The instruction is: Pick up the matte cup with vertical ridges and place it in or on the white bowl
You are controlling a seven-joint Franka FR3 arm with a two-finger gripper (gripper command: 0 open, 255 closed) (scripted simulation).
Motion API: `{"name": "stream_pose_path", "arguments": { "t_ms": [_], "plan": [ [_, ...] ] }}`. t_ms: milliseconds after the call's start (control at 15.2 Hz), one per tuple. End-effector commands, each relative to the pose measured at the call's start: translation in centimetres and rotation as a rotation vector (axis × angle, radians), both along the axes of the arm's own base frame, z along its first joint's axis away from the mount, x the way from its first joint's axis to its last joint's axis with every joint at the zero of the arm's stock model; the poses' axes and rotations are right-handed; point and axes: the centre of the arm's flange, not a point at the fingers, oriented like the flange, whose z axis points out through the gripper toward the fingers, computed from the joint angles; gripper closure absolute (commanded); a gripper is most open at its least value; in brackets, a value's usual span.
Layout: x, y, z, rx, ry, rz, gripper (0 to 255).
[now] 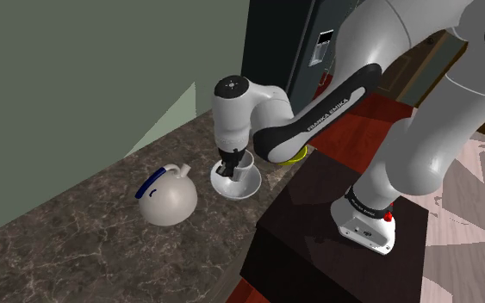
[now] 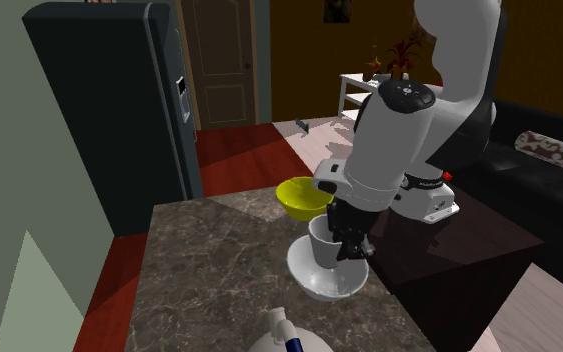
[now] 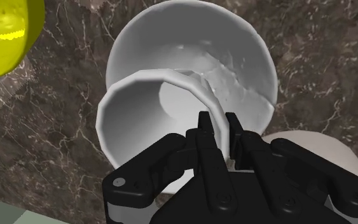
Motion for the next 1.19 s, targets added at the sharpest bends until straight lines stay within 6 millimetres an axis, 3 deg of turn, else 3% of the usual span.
{"name": "stream_pose_path", "arguments": {
  "t_ms": [0, 330, 396, 726, 990, 1122],
  "plan": [
    [0.0, 0.0, -0.1, 0.0, -0.001, 0.0, 255],
    [0.0, 0.0, -0.1, 0.0, -0.001, 0.0, 255],
    [0.0, 0.0, -0.1, 0.0, -0.001, 0.0, 0],
    [0.0, 0.0, -0.1, 0.0, -0.001, 0.0, 0],
    [-0.2, 1.0, 4.8, 0.0, -0.001, 0.0, 0],
    [-0.2, 1.0, 4.8, 0.0, -0.001, 0.0, 0]
  ]
}}
